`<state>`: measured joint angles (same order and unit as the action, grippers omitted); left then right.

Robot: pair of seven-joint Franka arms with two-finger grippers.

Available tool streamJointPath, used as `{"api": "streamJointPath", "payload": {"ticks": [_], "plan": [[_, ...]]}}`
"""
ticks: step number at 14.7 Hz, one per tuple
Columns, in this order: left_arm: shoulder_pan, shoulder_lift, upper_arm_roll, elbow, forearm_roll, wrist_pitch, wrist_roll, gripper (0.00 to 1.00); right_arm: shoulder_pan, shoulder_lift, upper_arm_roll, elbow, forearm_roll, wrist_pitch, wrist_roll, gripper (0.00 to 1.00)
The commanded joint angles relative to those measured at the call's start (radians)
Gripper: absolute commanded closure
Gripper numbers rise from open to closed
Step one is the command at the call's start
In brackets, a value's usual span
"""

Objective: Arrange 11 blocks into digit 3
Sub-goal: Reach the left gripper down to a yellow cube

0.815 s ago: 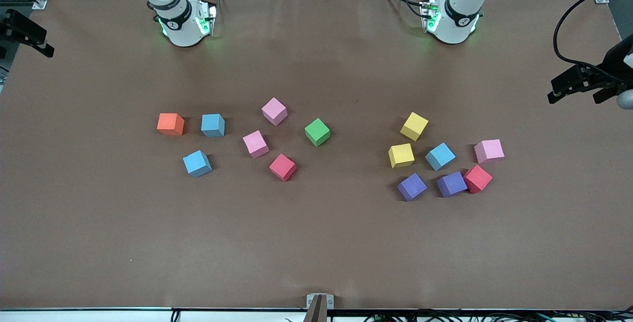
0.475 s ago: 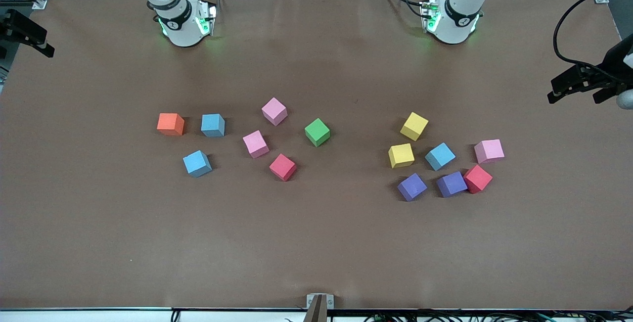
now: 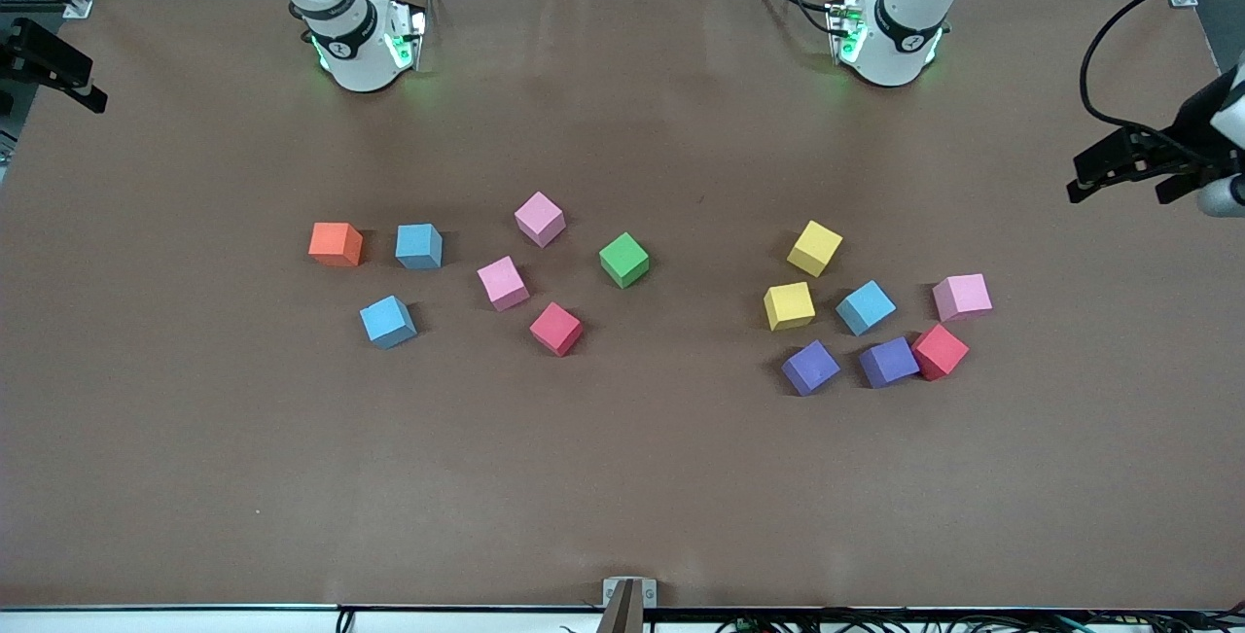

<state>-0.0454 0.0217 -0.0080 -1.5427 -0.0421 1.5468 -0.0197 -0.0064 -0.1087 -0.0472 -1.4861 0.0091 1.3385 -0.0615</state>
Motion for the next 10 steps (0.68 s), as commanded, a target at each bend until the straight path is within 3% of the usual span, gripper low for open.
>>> {"api": "streamJointPath", "payload": {"ticks": [1, 4, 8, 10], "plan": [[-0.017, -0.002, -0.061, -0.068, -0.019, 0.002, -0.002, 0.00, -0.013, -0.009, 0.007, -0.010, 0.008, 0.004, 0.008, 0.00], [-0.017, -0.002, -0.154, -0.176, -0.019, 0.068, -0.002, 0.00, -0.013, -0.008, 0.007, -0.003, 0.005, 0.005, 0.003, 0.00], [-0.017, -0.002, -0.256, -0.364, -0.018, 0.280, -0.006, 0.00, -0.023, 0.065, 0.004, 0.003, -0.023, 0.028, 0.000, 0.00], [-0.017, -0.002, -0.288, -0.457, -0.015, 0.384, -0.006, 0.00, -0.023, 0.101, 0.003, -0.002, -0.038, 0.152, -0.001, 0.00]]}}
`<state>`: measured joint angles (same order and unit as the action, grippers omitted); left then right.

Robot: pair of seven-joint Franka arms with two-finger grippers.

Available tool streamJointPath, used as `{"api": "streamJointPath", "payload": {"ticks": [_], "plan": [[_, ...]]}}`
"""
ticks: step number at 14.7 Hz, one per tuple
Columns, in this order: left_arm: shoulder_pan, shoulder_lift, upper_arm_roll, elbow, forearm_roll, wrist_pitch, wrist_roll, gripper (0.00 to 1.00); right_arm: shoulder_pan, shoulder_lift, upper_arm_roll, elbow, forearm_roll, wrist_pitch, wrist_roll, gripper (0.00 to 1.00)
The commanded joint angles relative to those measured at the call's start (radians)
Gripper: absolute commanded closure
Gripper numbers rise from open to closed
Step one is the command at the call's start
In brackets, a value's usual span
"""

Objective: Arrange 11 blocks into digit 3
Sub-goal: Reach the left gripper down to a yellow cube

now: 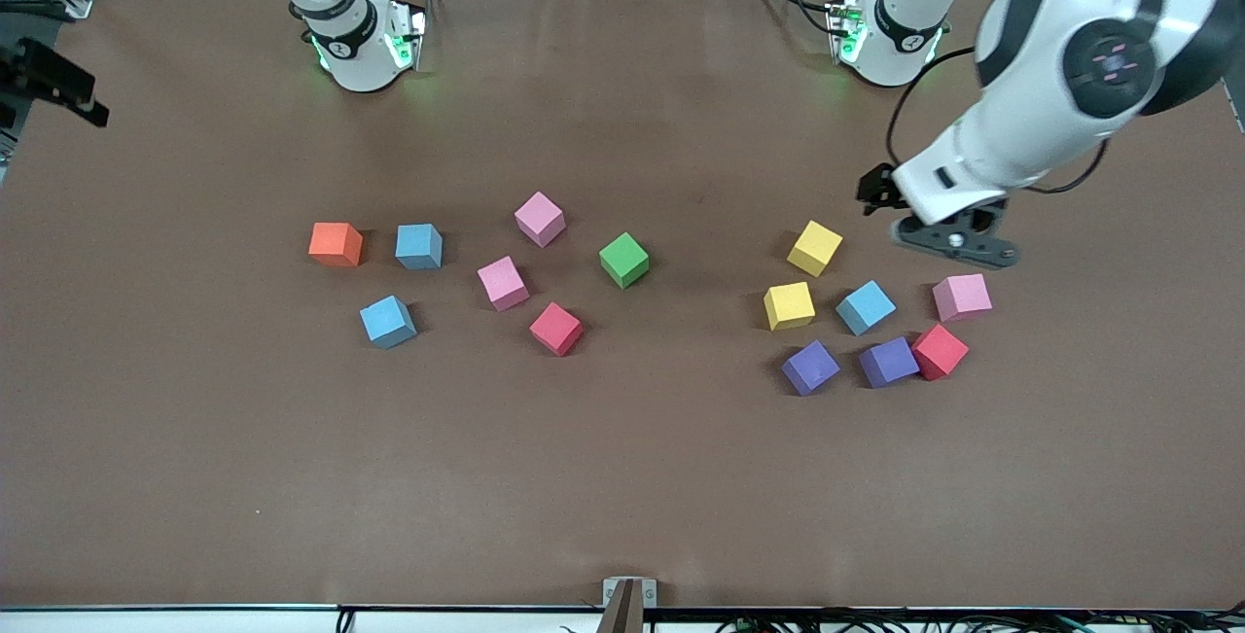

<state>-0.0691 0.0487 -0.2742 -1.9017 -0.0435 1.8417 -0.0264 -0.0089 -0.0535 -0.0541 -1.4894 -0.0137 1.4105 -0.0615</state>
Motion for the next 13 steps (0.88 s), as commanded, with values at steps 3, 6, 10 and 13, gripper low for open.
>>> {"api": "streamJointPath", "payload": {"ticks": [3, 6, 10, 13], "plan": [[0.006, -0.026, -0.066, -0.239, -0.003, 0.262, 0.016, 0.00, -0.034, 0.109, 0.008, 0.006, -0.018, 0.136, -0.003, 0.00], [0.005, 0.017, -0.102, -0.309, 0.034, 0.364, 0.036, 0.00, -0.039, 0.185, 0.010, 0.001, -0.015, 0.206, -0.003, 0.00], [0.006, 0.082, -0.134, -0.391, 0.140, 0.540, 0.036, 0.00, 0.016, 0.233, 0.013, -0.005, 0.000, 0.225, 0.014, 0.00], [0.006, 0.121, -0.134, -0.456, 0.195, 0.692, 0.036, 0.00, 0.061, 0.270, 0.014, -0.040, 0.008, 0.297, 0.118, 0.00]]}}
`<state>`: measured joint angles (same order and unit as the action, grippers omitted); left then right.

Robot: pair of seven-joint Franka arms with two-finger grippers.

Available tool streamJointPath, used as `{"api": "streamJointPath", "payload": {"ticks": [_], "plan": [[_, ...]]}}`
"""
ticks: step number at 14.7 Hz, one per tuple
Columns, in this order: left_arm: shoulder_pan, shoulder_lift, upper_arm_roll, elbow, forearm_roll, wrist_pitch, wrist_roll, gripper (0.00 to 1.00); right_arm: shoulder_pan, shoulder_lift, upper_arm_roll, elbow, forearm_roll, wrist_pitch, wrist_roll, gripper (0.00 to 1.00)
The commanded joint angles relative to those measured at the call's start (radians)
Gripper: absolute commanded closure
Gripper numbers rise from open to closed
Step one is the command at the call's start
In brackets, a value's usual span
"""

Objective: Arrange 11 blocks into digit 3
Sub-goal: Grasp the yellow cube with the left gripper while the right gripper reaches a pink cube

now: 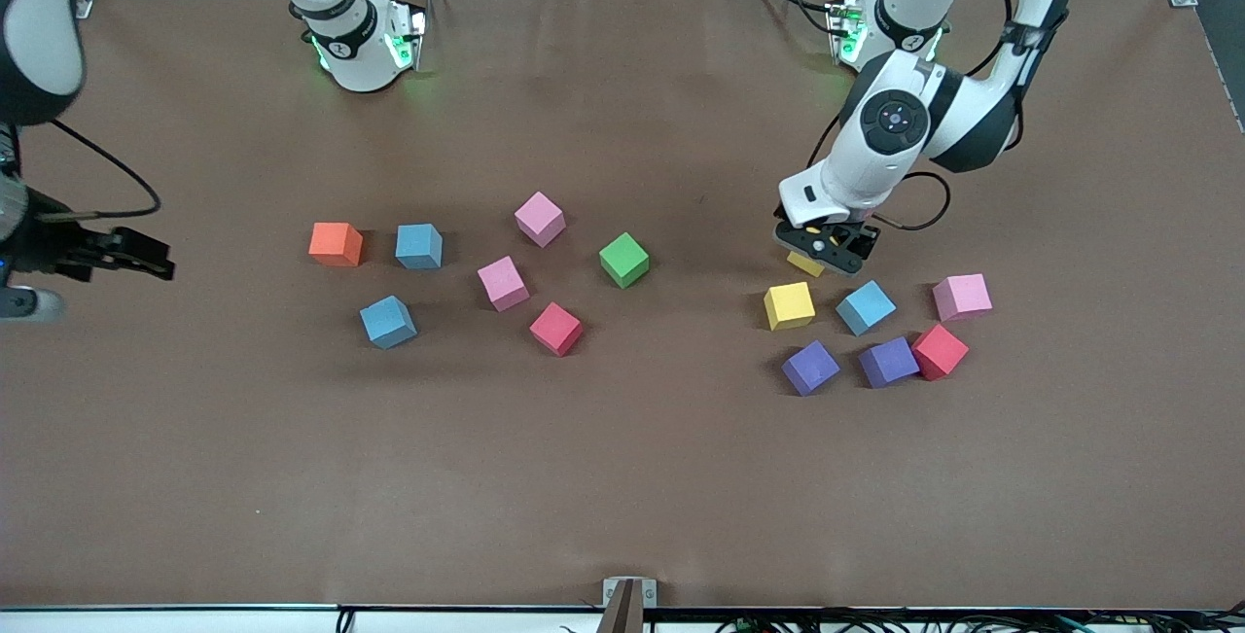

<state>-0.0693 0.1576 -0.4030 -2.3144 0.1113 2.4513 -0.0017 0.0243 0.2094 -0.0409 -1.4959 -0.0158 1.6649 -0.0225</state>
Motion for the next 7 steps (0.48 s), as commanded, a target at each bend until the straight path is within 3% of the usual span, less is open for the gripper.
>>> {"api": "streamJointPath", "payload": {"ticks": [1, 7], "plan": [[0.008, 0.023, -0.007, -0.058, 0.065, 0.113, 0.009, 0.00, 0.049, 0.008, 0.001, -0.067, 0.031, 0.097, 0.132, 0.00], [0.022, 0.062, -0.003, -0.118, 0.125, 0.239, 0.009, 0.00, 0.150, 0.128, 0.001, -0.136, 0.062, 0.269, 0.270, 0.00]]}}
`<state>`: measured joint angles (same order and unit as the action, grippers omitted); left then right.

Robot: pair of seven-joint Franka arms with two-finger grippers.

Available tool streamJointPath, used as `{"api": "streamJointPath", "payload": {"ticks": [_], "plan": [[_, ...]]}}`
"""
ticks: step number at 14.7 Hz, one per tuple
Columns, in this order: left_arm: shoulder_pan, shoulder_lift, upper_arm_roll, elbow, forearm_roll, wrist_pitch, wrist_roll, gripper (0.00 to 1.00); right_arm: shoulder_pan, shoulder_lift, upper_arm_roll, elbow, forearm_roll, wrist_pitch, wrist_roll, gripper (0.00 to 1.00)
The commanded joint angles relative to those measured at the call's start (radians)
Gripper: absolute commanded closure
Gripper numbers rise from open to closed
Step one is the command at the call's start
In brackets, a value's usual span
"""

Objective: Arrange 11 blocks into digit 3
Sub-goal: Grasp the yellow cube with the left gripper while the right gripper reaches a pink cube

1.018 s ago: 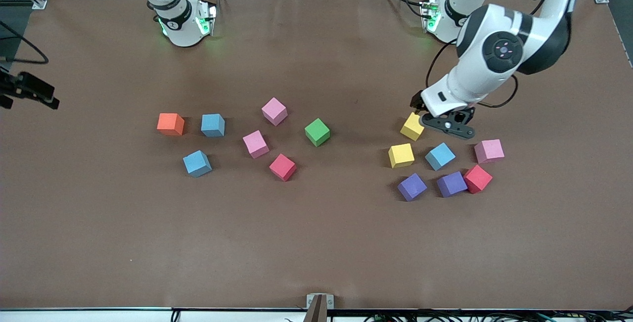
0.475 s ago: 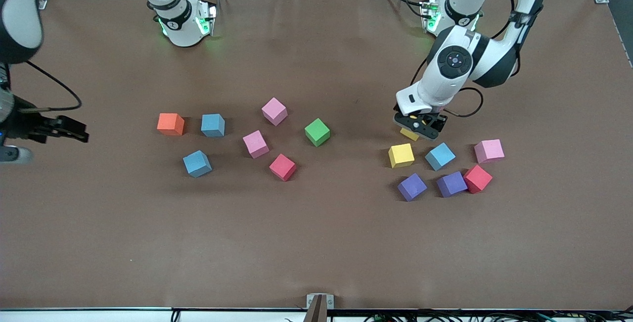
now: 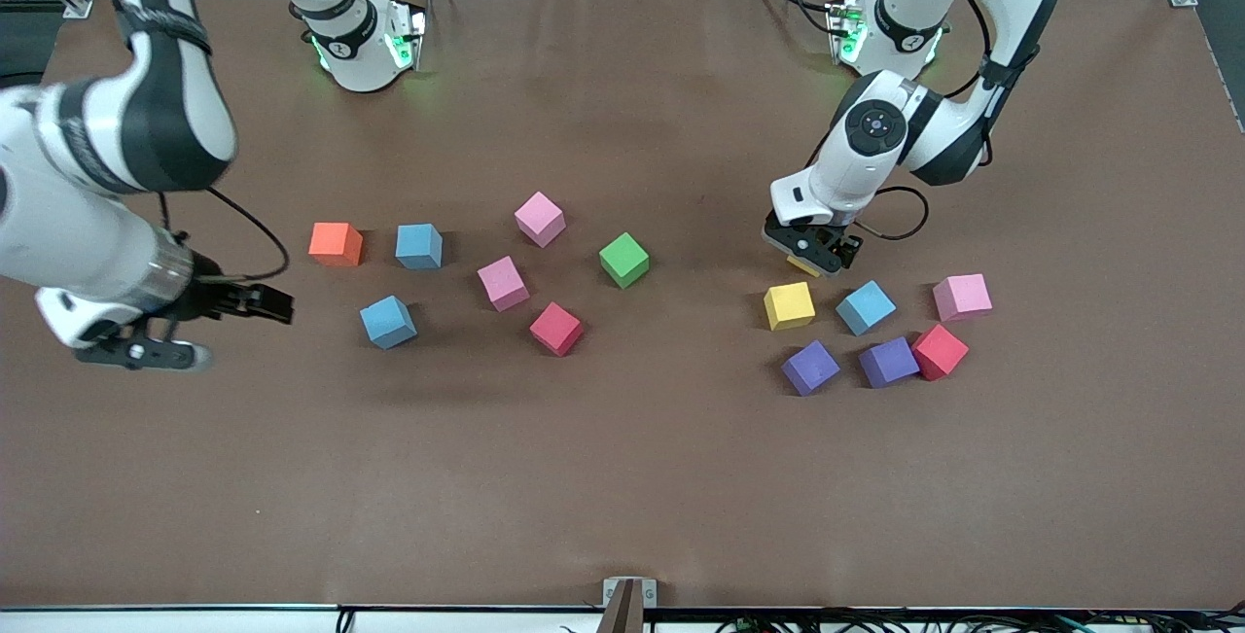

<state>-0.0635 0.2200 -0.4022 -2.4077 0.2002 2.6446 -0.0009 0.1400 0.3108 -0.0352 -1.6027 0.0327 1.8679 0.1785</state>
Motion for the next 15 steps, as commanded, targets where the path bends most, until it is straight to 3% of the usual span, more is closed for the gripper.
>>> {"api": "streamJointPath", "payload": {"ticks": [1, 5, 10, 12, 15], "plan": [[0.030, 0.001, -0.004, -0.027, 0.056, 0.055, 0.009, 0.00, 0.053, 0.028, -0.005, -0.058, 0.013, 0.112, 0.163, 0.00], [0.045, 0.007, -0.004, -0.025, 0.084, 0.060, 0.009, 0.00, 0.147, 0.025, -0.006, -0.140, 0.013, 0.195, 0.453, 0.00], [0.047, 0.019, -0.004, -0.033, 0.091, 0.063, 0.007, 0.00, 0.233, -0.065, -0.003, -0.282, 0.015, 0.201, 0.910, 0.00], [0.048, 0.025, -0.004, -0.040, 0.091, 0.069, 0.007, 0.00, 0.248, -0.134, -0.002, -0.400, 0.028, 0.253, 0.989, 0.00], [0.062, 0.036, -0.004, -0.047, 0.091, 0.084, 0.004, 0.00, 0.323, -0.245, -0.002, -0.655, 0.067, 0.437, 1.035, 0.00]]}}
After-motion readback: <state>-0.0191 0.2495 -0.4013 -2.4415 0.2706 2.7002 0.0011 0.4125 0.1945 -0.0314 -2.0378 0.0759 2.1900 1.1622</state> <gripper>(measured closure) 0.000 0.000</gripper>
